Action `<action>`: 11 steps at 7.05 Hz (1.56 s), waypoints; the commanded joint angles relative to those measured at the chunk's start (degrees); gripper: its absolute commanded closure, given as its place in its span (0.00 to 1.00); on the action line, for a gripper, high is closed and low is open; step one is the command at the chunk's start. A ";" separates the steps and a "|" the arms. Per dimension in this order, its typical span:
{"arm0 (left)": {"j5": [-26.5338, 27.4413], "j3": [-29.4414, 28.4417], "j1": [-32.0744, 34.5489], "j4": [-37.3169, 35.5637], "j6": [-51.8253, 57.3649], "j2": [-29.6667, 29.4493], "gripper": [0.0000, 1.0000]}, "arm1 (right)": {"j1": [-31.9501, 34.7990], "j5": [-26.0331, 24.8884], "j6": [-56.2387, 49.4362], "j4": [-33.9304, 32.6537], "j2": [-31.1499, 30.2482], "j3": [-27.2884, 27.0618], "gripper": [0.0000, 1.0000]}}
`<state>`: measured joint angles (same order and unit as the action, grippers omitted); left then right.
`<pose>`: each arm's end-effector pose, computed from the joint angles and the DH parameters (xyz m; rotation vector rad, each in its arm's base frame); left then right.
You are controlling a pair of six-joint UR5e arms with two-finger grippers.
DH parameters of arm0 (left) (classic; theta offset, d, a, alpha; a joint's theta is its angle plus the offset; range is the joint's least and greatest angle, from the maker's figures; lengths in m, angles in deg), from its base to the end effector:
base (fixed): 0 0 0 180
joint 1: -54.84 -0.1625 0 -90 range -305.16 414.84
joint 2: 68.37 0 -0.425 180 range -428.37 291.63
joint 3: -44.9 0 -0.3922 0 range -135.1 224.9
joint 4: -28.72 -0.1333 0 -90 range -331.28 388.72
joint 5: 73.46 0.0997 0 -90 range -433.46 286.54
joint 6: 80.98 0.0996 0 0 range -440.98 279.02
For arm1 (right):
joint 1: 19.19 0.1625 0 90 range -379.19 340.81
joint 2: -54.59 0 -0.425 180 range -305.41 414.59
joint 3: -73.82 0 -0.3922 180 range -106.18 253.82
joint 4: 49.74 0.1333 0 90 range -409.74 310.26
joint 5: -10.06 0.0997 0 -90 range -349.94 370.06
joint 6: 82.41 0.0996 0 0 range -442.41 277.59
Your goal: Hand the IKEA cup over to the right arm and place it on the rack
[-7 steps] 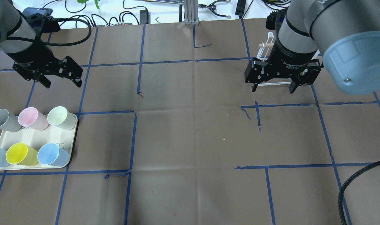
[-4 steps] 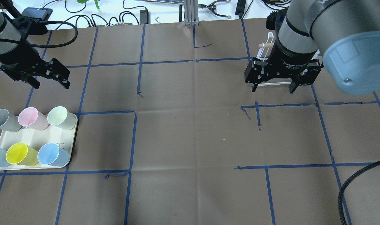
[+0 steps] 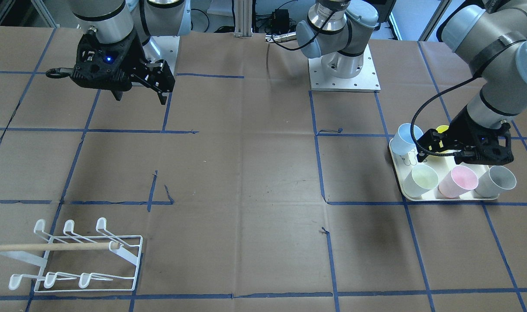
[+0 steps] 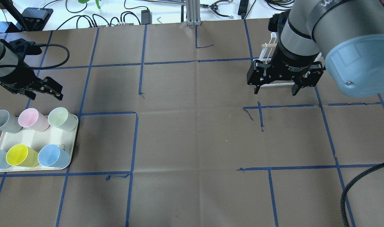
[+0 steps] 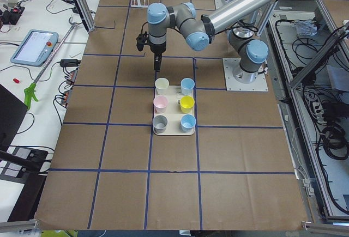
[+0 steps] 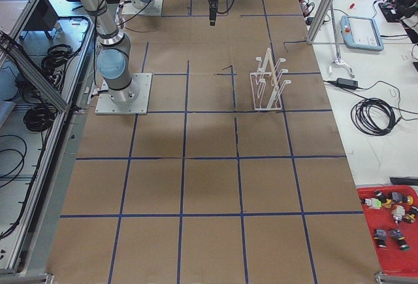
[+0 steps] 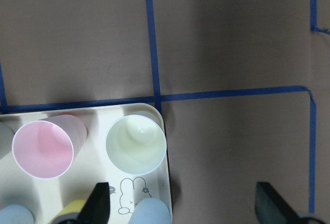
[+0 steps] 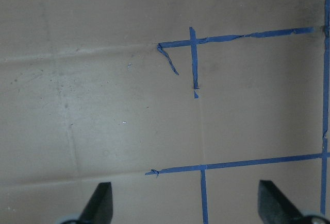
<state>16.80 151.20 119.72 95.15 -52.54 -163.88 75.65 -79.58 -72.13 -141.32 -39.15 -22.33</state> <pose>0.0952 -0.5160 0.3433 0.0904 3.1221 -0.0396 0.1725 -0.4494 0.4691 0.1489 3.1336 0.0238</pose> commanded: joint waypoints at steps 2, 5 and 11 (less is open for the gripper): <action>-0.09 7.51 -0.20 -12.00 -0.14 -3.79 0.01 | 0.00 0.00 0.00 -0.09 -0.03 0.00 0.00; 0.17 9.01 -0.29 -13.43 -0.14 -7.67 0.01 | 0.00 0.00 -0.08 -0.09 -0.03 0.00 0.00; 2.81 9.11 -1.25 -12.81 -0.58 -7.06 0.87 | 0.00 7.53 5.32 -7.95 0.84 -1.31 0.00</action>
<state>19.18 160.40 118.54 82.09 -52.98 -171.25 75.64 -75.54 -70.31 -144.97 -38.79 -22.72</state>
